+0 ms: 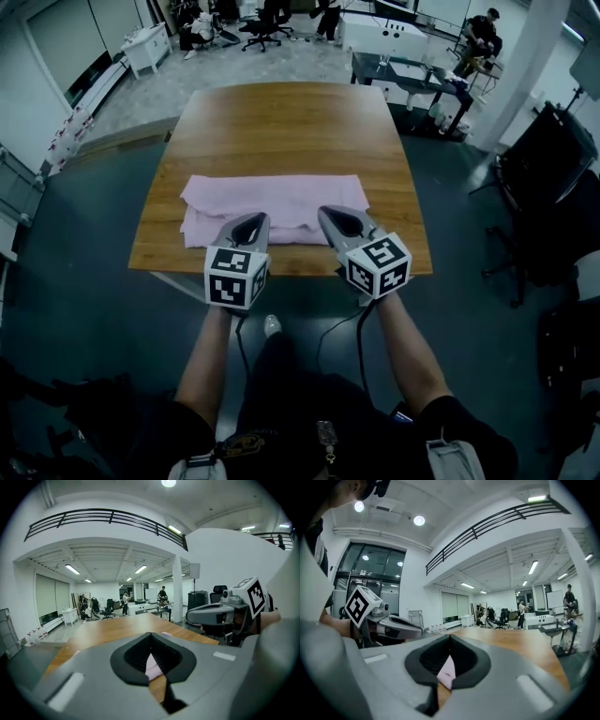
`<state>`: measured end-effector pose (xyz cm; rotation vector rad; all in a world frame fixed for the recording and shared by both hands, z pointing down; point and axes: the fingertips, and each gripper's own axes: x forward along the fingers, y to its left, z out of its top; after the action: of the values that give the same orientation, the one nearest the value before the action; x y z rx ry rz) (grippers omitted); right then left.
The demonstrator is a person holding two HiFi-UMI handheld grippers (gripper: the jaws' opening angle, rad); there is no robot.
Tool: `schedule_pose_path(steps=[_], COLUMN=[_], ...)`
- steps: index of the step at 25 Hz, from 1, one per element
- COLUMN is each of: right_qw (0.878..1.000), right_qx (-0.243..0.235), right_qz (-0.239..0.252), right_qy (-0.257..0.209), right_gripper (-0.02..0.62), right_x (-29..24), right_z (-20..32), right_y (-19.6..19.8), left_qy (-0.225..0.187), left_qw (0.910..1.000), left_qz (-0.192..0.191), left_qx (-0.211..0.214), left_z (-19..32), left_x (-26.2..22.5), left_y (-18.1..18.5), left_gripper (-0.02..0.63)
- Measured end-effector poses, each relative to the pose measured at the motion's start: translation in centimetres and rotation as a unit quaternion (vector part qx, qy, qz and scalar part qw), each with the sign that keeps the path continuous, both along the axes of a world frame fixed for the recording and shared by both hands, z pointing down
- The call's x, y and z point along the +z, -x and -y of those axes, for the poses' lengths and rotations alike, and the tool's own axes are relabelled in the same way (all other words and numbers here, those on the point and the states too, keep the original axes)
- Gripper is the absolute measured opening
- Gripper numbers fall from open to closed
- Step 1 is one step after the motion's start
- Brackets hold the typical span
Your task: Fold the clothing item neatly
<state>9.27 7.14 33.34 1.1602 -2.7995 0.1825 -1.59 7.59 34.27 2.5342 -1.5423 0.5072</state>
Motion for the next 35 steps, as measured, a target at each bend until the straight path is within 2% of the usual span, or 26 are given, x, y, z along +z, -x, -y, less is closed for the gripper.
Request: schedule_pose_path(steps=[6,14,35], right_qw=[0.999,0.999,0.998], right_qx=[-0.010,-0.032,-0.023], right_qz=[0.032,0.038,0.052], right_qy=[-0.003,-0.010,-0.015], right_gripper=[0.002,0.002,0.002], right_x=[-2.1,-3.7,-5.5], right_z=[-5.4,-11.4,-14.9], right_y=[-1.5,-1.3,-0.4], left_qy=[-0.007,-0.017,-0.029], left_qw=[0.9997,0.9988,0.9979], left_qz=[-0.021,-0.044,-0.047], left_qx=[0.014,0.016,0.034], left_z=[-6.0,-11.3,-14.8], left_x=[-1.7,-3.5,-5.4], left_y=[-3.8,-5.3,-5.6], left_gripper=[0.008,0.008,0.008])
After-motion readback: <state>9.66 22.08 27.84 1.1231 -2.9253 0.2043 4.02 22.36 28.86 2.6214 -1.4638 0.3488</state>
